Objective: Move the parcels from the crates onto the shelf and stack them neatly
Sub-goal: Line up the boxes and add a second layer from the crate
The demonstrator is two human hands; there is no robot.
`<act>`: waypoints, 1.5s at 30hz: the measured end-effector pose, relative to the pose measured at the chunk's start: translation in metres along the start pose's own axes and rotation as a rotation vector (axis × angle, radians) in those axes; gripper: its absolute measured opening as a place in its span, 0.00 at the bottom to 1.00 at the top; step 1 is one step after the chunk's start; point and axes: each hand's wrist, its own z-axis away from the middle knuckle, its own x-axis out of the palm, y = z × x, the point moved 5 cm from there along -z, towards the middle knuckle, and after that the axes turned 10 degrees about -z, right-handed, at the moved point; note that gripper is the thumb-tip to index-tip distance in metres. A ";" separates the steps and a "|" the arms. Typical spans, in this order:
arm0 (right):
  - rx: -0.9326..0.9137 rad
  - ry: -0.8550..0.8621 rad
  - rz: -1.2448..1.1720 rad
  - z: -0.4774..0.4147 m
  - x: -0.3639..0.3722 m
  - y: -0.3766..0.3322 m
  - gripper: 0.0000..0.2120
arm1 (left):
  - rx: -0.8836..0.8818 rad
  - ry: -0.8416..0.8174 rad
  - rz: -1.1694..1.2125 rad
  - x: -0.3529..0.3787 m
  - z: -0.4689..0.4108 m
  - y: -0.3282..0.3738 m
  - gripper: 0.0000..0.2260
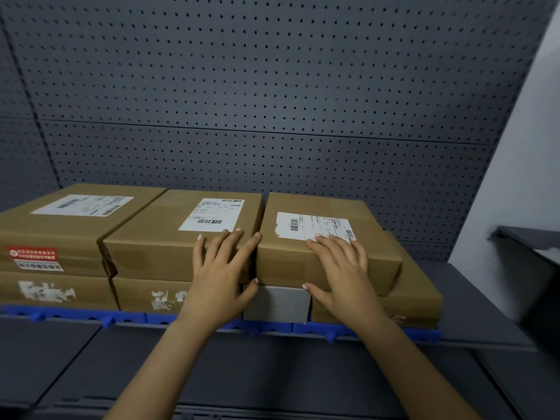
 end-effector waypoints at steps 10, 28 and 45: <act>0.014 -0.034 -0.008 0.001 -0.001 0.000 0.39 | -0.004 -0.012 -0.006 -0.001 -0.001 0.003 0.37; 0.042 -0.051 -0.010 0.019 -0.031 0.020 0.36 | 0.132 -0.023 0.094 -0.011 -0.009 0.033 0.31; 0.146 0.045 0.002 0.036 -0.057 0.048 0.36 | 0.371 -0.116 0.098 0.011 -0.031 0.100 0.32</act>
